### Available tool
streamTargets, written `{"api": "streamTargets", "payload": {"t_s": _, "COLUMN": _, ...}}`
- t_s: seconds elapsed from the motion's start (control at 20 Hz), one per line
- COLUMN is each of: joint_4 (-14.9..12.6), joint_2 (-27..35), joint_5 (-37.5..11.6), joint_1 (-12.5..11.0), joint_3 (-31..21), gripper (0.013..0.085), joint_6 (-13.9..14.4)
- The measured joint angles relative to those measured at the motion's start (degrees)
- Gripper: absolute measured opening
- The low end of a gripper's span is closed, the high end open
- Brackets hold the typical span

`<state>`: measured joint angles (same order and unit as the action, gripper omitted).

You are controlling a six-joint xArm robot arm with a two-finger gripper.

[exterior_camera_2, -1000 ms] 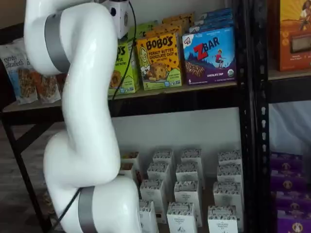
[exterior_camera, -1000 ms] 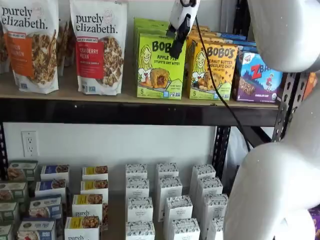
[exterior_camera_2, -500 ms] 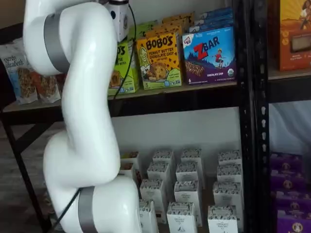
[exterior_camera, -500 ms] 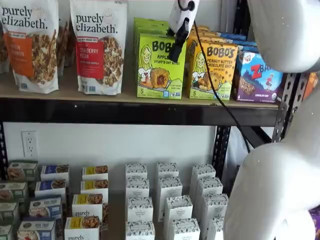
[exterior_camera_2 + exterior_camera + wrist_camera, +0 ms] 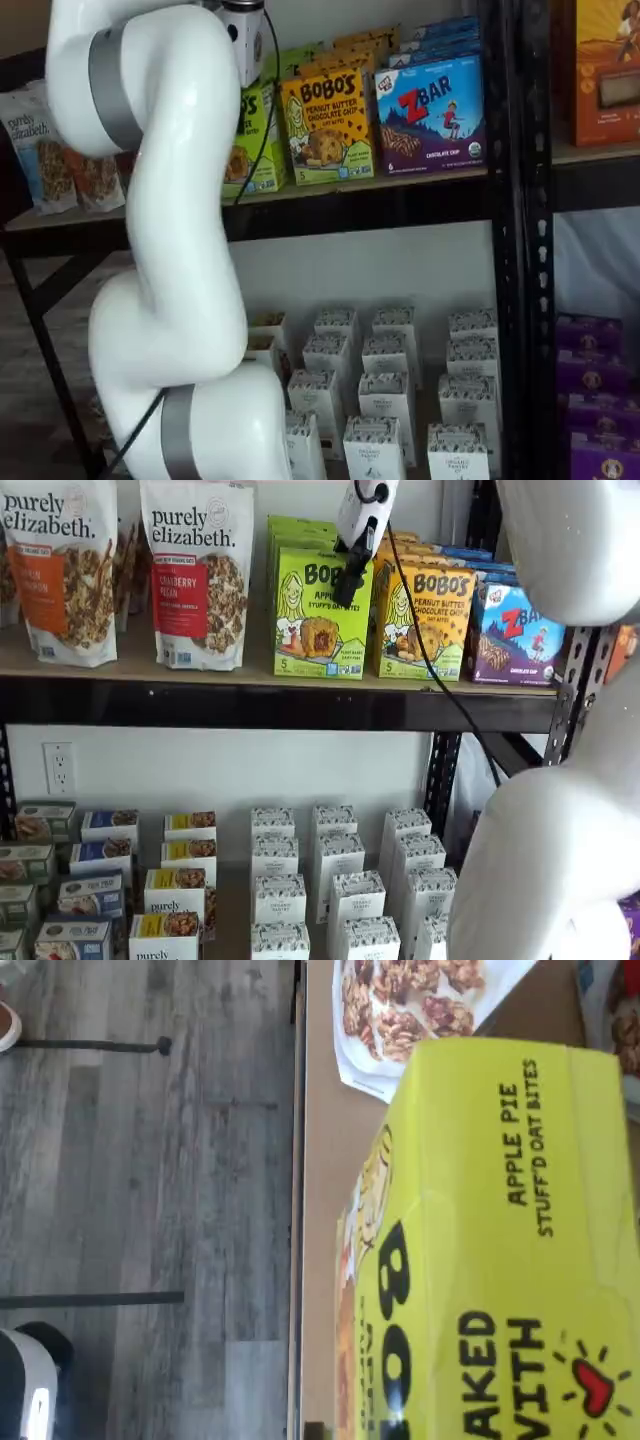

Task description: Pick the green box on the top shelf, the fourth from the left

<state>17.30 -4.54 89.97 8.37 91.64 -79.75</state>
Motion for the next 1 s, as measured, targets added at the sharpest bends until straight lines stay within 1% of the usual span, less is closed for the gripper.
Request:
{"api": "streamTargets", "payload": {"t_s": 0.55, "joint_4": 0.2, "joint_2": -0.1, "joint_5": 0.1, "joint_1": 0.2, "joint_3": 0.1, "gripper": 0.0610, "joint_6": 0.2}}
{"api": "streamTargets", "payload": {"t_s": 0.65, "joint_4": 0.3, "joint_2": -0.3, "joint_5": -0.2, "joint_1": 0.2, "joint_3": -0.1, "gripper": 0.0530, "joint_6": 0.2}}
{"api": "streamTargets", "payload": {"t_s": 0.7, "joint_4": 0.4, "joint_2": -0.3, "joint_5": -0.2, "joint_1": 0.1, "joint_3": -0.1, "gripper": 0.0530, "joint_6": 0.2}}
{"api": "streamTargets", "payload": {"t_s": 0.75, "joint_4": 0.4, "joint_2": -0.3, "joint_5": -0.2, "joint_1": 0.1, "joint_3": -0.1, "gripper": 0.0490, "joint_6": 0.2}}
{"api": "streamTargets", "payload": {"t_s": 1.0, "joint_4": 0.3, "joint_2": -0.3, "joint_5": 0.2, "joint_1": 0.3, "joint_3": 0.2, "gripper": 0.0490, "joint_6": 0.4}}
